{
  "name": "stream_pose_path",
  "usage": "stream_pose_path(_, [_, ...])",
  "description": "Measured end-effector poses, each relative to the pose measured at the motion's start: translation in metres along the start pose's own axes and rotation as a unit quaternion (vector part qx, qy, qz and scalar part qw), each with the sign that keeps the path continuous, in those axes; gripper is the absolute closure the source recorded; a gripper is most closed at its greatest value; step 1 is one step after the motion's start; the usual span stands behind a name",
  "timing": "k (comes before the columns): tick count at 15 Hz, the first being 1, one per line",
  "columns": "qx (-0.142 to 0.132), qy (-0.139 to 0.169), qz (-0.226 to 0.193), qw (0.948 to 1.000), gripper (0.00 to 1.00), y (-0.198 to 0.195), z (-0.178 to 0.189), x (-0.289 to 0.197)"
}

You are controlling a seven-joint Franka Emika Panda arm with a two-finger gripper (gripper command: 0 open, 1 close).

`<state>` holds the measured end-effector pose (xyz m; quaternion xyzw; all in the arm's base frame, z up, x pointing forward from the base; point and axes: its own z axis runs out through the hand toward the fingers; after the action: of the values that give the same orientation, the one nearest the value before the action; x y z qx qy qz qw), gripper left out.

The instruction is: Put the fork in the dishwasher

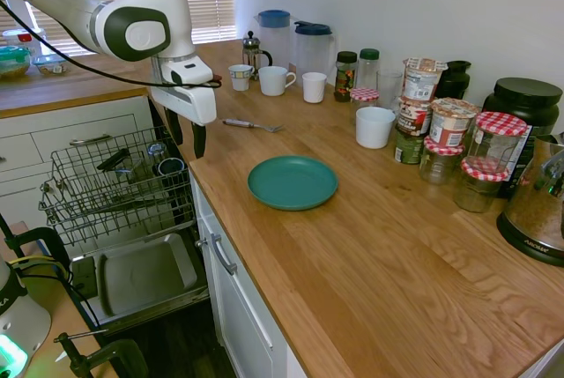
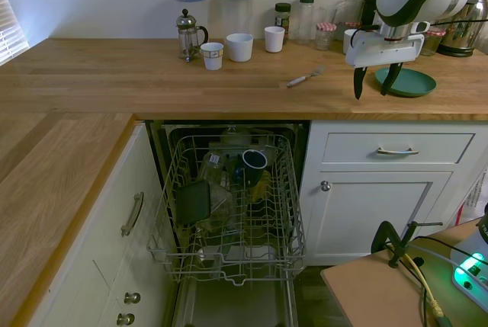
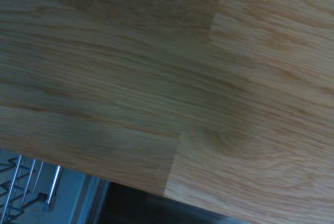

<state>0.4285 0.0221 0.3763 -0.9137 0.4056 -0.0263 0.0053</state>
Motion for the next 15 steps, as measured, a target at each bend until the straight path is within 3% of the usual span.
stream_pose_path(4, [0.013,0.000,0.026,0.9996,0.00,-0.004,-0.009,0.007])
stream_pose_path(6, [0.021,0.005,0.075,0.9970,0.00,-0.016,-0.019,0.013])
stream_pose_path(8, [0.030,0.010,0.141,0.9896,0.00,-0.039,-0.029,0.019])
stream_pose_path(11, [0.042,0.018,0.241,0.9695,0.00,-0.081,-0.035,0.033])
stream_pose_path(15, [0.053,0.043,0.356,0.9320,0.00,-0.134,-0.026,0.059])
